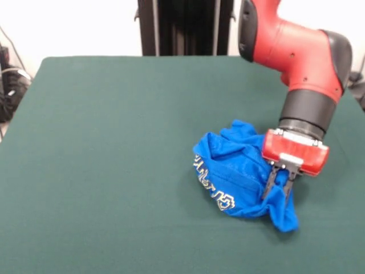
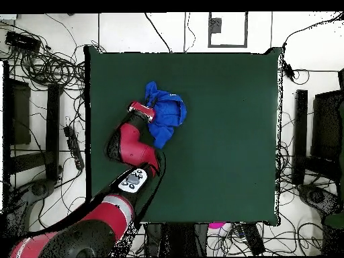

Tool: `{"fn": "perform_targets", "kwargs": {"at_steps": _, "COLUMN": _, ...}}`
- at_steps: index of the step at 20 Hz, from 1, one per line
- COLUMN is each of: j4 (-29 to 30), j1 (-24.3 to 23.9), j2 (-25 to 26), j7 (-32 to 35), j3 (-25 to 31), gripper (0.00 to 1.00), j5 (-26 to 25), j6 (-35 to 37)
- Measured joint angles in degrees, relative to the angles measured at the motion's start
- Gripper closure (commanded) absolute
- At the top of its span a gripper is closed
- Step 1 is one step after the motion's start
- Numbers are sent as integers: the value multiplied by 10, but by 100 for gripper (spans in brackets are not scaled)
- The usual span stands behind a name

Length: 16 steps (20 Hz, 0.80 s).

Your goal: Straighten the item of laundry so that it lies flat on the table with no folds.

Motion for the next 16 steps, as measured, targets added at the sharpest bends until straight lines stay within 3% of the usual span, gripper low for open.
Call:
{"fn": "perform_targets", "kwargs": {"at_steps": 10, "j4": -5, "j1": -22, "j2": -48, "j7": 0, "j3": -15, "gripper": 100, "j5": -19, "j6": 199}}
{"fn": "perform_targets", "kwargs": {"at_steps": 11, "j4": -7, "j1": -38, "j2": -60, "j7": 0, "j3": -11, "gripper": 100, "j5": -35, "j6": 241}}
{"fn": "perform_targets", "kwargs": {"at_steps": 16, "j4": -21, "j1": -91, "j2": -80, "j7": 0, "j3": 15, "gripper": 100, "j5": -76, "j6": 313}}
